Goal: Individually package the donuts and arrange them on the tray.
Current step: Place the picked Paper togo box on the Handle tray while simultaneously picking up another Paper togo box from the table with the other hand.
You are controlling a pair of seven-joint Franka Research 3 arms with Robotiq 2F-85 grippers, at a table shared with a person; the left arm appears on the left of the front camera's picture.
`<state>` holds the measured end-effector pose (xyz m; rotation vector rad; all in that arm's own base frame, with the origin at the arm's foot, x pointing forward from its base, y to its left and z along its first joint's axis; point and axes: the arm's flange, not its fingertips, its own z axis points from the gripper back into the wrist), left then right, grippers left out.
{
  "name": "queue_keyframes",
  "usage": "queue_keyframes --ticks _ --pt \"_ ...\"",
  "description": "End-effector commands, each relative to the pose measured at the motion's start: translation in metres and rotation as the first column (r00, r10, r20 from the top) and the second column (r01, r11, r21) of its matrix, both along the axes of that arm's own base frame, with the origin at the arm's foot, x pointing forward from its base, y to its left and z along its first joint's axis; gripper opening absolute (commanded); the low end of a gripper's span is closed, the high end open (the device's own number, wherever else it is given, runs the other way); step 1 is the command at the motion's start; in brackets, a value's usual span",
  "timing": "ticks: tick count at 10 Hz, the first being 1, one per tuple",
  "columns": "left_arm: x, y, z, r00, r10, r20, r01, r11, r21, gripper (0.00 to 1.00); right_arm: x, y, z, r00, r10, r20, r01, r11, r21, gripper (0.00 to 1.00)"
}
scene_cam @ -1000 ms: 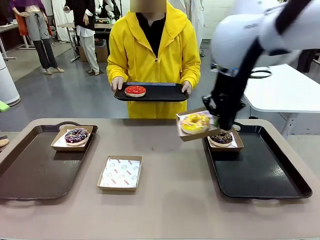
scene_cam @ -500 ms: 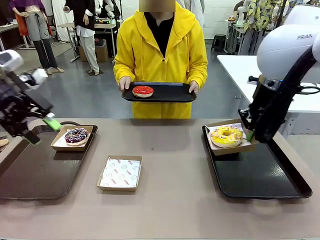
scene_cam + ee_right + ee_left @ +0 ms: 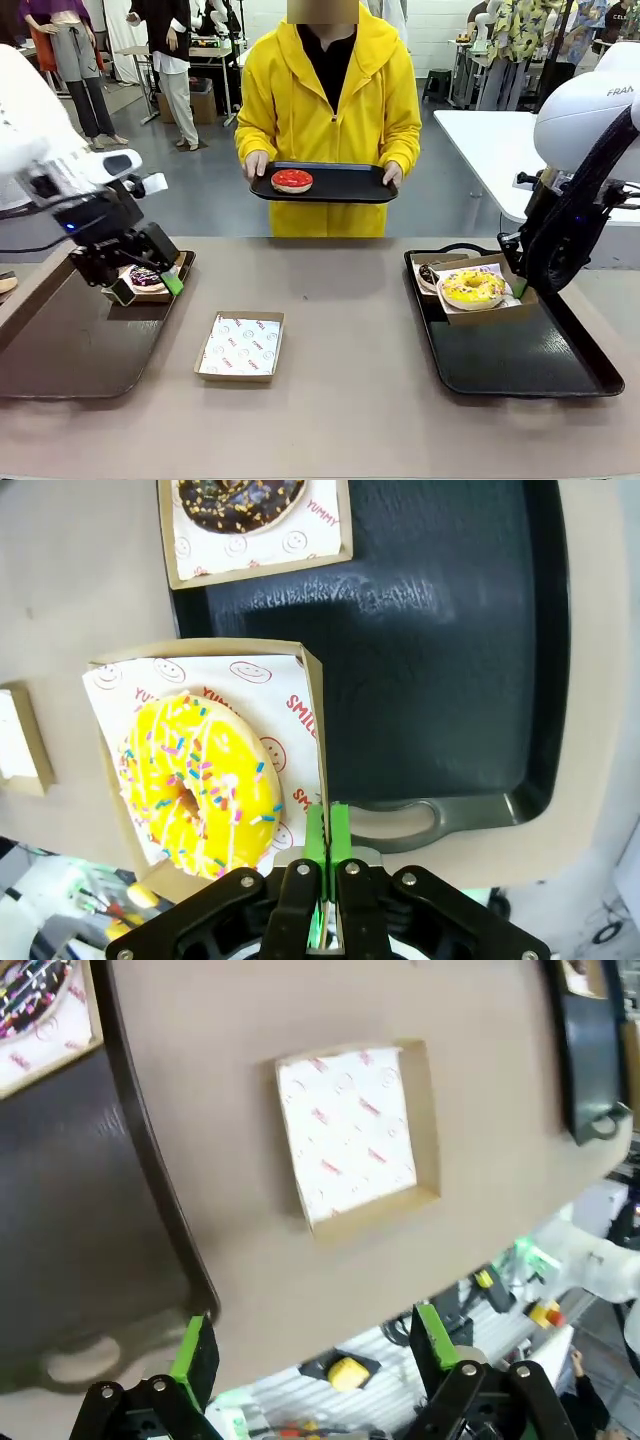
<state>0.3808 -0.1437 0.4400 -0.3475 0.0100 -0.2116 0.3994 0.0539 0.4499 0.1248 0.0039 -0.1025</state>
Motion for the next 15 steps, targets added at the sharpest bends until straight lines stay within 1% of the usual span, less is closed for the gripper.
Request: queue_keyframes --ticks 1,3,4,5,6,13,14,15 --pt "0.008 -0.026 -0.019 0.999 0.037 0.033 -0.040 0.995 0.096 1.00 -0.003 0.005 0.007 1.000 -0.002 0.014 0.002 1.000 0.001 0.02" --pt "0.005 -0.049 -0.032 0.997 0.034 0.074 -0.043 0.992 0.122 1.00 -0.003 0.005 0.007 1.000 -0.002 0.014 0.002 1.000 0.001 0.02" --pt "0.005 -0.056 -0.035 0.995 0.042 0.095 -0.052 0.993 0.103 1.00 -0.003 0.005 0.007 1.000 -0.002 0.014 0.002 1.000 0.001 0.02" --pt "0.004 -0.051 -0.034 0.995 0.038 0.092 -0.045 0.996 0.073 1.00 -0.003 0.005 0.007 1.000 -0.002 0.014 0.002 1.000 0.001 0.02" --pt "0.006 -0.051 -0.031 0.998 0.012 0.069 -0.018 0.996 0.087 1.00 -0.003 0.005 0.007 1.000 -0.002 0.014 0.002 1.000 0.001 0.02" --pt "0.006 -0.051 -0.031 0.998 0.012 0.069 -0.018 0.996 0.087 1.00 -0.003 0.005 0.007 1.000 -0.002 0.014 0.002 1.000 0.001 0.02" --pt "0.006 -0.051 -0.031 0.998 0.012 0.069 -0.018 0.996 0.087 1.00 -0.002 0.004 0.005 1.000 0.009 0.012 -0.009 1.000 -0.005 0.02" --pt "0.007 -0.051 -0.032 0.997 0.022 0.073 -0.028 0.997 0.076 1.00 -0.005 0.004 -0.001 0.999 0.052 0.009 -0.051 0.998 -0.037 0.02"
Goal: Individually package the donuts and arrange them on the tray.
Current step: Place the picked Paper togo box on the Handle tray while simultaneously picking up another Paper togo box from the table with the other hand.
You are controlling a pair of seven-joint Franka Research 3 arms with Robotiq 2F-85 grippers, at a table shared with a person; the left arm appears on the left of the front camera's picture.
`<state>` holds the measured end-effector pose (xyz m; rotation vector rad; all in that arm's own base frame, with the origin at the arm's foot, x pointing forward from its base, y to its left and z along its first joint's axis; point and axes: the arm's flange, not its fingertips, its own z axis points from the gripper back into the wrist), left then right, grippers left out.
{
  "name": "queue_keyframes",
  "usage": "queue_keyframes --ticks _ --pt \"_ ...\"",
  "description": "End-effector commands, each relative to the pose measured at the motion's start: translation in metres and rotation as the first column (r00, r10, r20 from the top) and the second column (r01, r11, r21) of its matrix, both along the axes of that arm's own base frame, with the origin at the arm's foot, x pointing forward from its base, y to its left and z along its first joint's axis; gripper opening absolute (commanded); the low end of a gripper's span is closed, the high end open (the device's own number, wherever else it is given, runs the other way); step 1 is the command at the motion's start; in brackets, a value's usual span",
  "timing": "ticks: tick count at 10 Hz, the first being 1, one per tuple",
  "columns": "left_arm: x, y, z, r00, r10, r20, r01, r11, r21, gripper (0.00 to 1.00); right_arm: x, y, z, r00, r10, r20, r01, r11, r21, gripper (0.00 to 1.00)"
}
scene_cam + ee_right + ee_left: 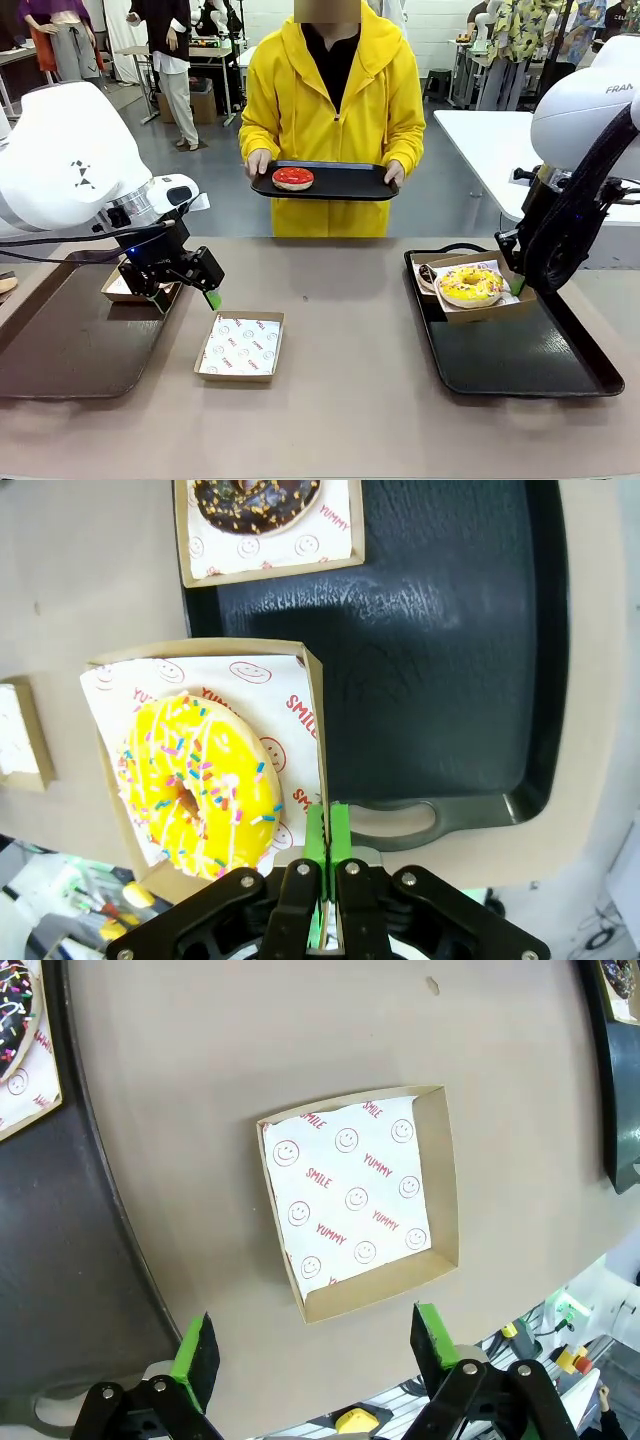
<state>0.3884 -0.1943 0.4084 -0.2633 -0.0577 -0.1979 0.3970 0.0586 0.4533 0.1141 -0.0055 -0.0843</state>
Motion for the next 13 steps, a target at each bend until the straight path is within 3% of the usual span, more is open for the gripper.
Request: queue_keyframes --ticks 1,4,6,9,13 --pt "-0.002 -0.008 0.001 1.000 0.016 0.005 -0.016 0.998 0.061 1.00 -0.008 -0.001 -0.011 0.999 0.044 0.009 -0.043 0.997 -0.057 0.02" --pt "-0.002 -0.035 0.004 0.997 0.069 0.024 -0.073 0.972 0.223 1.00 -0.016 -0.002 -0.030 1.000 0.019 0.013 -0.017 0.987 -0.158 0.02" --pt "0.001 -0.049 -0.004 0.994 0.099 0.039 -0.106 0.943 0.315 1.00 -0.019 -0.003 -0.042 1.000 0.014 0.016 -0.012 0.987 -0.158 0.02" --pt "0.006 -0.053 -0.021 0.985 0.170 0.037 -0.174 0.942 0.287 1.00 -0.018 -0.009 -0.061 1.000 0.003 0.020 0.000 0.994 -0.108 0.02" --pt "0.015 -0.046 -0.045 0.988 0.155 0.025 -0.156 0.955 0.253 1.00 -0.012 -0.009 -0.079 0.999 0.002 0.050 0.002 0.996 -0.087 0.02"
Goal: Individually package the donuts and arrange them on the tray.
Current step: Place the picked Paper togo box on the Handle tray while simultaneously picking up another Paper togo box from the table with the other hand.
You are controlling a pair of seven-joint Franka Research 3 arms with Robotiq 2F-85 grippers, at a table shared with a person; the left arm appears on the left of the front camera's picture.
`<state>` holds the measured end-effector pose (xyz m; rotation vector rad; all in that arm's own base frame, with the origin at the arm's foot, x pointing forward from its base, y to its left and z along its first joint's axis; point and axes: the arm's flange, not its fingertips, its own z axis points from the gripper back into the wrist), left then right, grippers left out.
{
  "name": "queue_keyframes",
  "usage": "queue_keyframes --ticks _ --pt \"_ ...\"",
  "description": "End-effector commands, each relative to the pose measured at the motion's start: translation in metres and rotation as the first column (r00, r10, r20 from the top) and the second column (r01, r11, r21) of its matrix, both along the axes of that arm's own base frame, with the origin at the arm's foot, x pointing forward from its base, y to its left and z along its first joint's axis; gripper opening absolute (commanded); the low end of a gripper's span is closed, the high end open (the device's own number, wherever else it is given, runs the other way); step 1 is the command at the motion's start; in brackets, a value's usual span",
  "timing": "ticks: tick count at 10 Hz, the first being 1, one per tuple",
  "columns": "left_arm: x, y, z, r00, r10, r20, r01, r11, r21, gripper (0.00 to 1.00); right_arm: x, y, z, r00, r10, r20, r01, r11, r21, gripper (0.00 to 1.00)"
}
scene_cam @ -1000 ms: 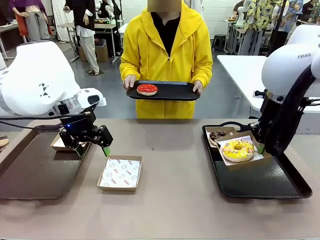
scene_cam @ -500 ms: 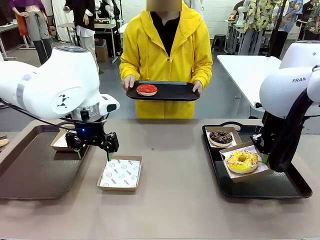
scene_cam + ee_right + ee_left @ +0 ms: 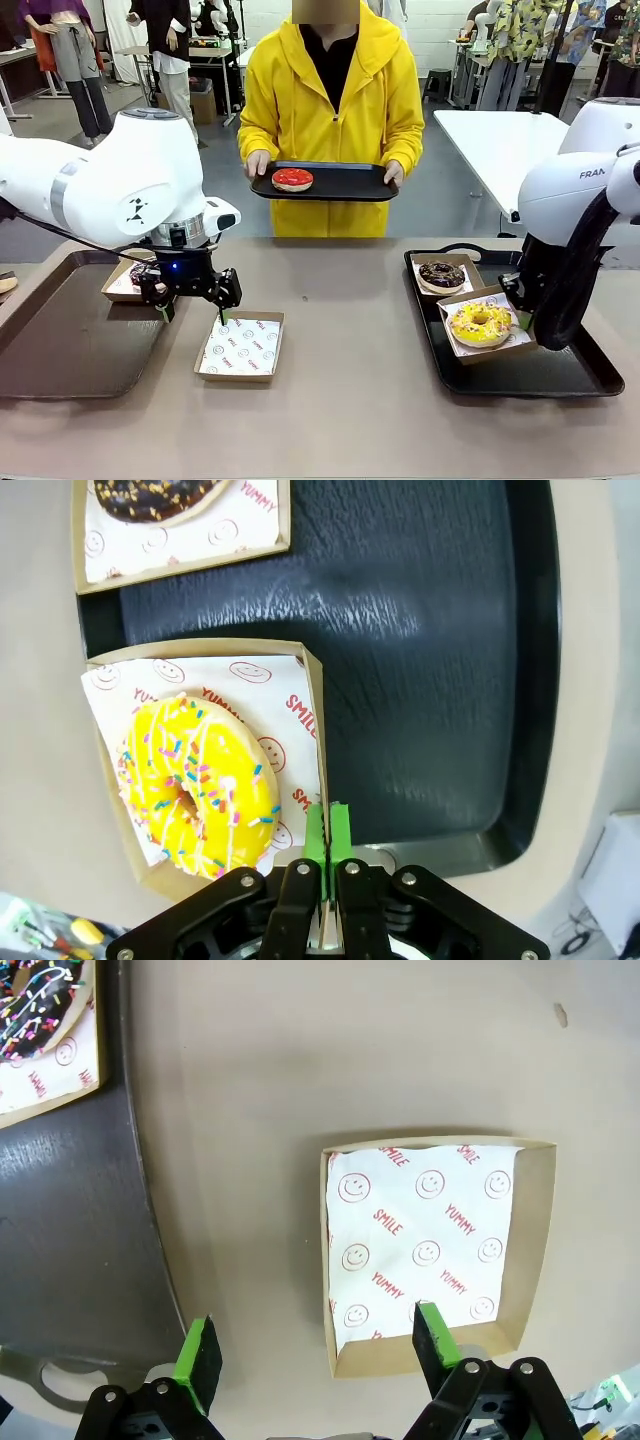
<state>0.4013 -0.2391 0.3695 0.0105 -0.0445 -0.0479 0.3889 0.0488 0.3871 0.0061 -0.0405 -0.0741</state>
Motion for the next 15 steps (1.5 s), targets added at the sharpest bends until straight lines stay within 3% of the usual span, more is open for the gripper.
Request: queue_keyframes --ticks 1,5,15 --pt "0.004 -0.002 -0.013 1.000 -0.012 0.007 0.012 1.000 -0.016 1.00 -0.001 0.001 -0.018 0.999 -0.013 0.032 0.013 1.000 0.020 0.02" --pt "0.009 -0.002 -0.029 0.999 -0.044 -0.012 0.044 0.998 -0.038 1.00 0.003 0.000 -0.033 0.999 -0.036 0.000 0.036 0.999 0.039 0.02" --pt "0.021 -0.004 -0.051 0.997 -0.041 -0.061 0.037 0.997 -0.067 1.00 0.002 0.000 -0.035 0.999 -0.037 -0.034 0.038 0.999 0.035 0.02"
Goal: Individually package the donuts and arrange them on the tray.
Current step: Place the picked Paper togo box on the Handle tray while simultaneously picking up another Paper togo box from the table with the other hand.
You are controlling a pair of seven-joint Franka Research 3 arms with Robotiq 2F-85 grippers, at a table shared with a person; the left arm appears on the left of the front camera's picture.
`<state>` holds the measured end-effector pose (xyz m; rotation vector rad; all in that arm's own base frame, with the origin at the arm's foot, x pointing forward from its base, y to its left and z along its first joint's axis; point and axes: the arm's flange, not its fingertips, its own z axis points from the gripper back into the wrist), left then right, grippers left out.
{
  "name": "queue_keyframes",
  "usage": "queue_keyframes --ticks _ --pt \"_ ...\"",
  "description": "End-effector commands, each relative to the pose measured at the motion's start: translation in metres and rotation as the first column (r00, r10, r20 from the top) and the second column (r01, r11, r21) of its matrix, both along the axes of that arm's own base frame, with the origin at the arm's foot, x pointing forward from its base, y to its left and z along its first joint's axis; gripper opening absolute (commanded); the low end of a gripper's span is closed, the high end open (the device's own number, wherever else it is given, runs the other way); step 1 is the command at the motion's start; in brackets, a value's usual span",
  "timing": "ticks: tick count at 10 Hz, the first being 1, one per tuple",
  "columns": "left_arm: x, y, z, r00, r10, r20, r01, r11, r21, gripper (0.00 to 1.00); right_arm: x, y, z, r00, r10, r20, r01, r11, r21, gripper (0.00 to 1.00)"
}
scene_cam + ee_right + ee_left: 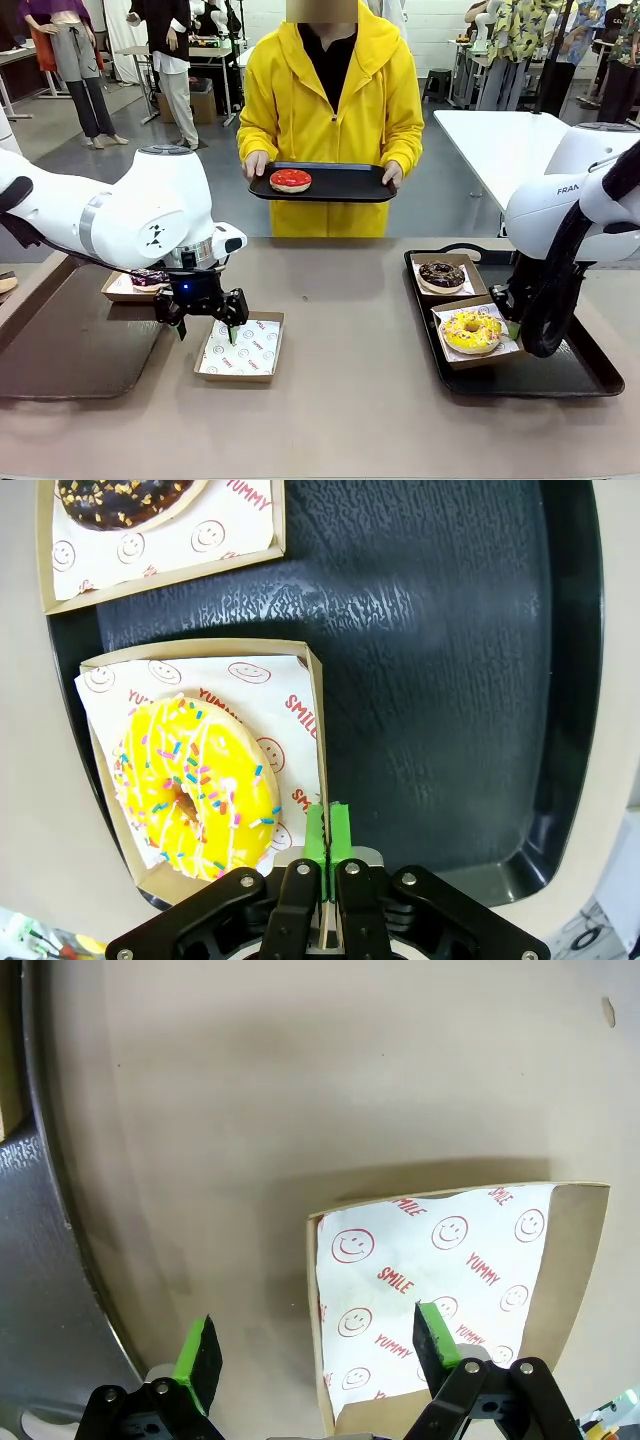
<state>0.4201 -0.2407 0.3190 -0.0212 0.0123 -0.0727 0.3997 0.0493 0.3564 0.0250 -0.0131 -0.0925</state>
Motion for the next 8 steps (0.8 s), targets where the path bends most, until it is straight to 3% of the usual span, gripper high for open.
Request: queue_keyframes --ticks 1,2,3,4,5,8 --pt "0.0003 -0.0027 0.0020 1.000 -0.018 0.001 0.018 0.999 -0.047 0.40 -0.0098 -0.0011 -0.0040 1.000 -0.017 -0.011 0.017 1.000 0.021 0.61" --pt "-0.0008 -0.0029 0.0041 1.000 -0.020 0.002 0.020 0.999 -0.048 0.40 -0.0112 -0.0011 -0.0028 1.000 -0.014 -0.009 0.015 1.000 0.022 0.61" --pt "-0.0016 -0.0031 0.0058 1.000 -0.024 0.005 0.024 0.999 -0.049 0.00 -0.0120 -0.0010 -0.0011 1.000 -0.013 -0.006 0.014 1.000 0.027 1.00" --pt "-0.0016 -0.0030 0.0057 1.000 -0.028 0.004 0.028 0.999 -0.044 0.35 -0.0123 -0.0012 -0.0003 1.000 -0.014 -0.005 0.014 0.999 0.029 0.65" --pt "-0.0016 -0.0028 0.0055 1.000 -0.028 0.001 0.028 0.999 -0.041 0.00 -0.0120 -0.0010 -0.0006 1.000 -0.014 -0.006 0.015 0.999 0.031 1.00" --pt "-0.0017 -0.0031 0.0073 1.000 -0.030 0.001 0.030 0.999 -0.037 0.00 -0.0117 -0.0019 -0.0005 1.000 -0.014 -0.011 0.015 0.999 0.034 1.00"
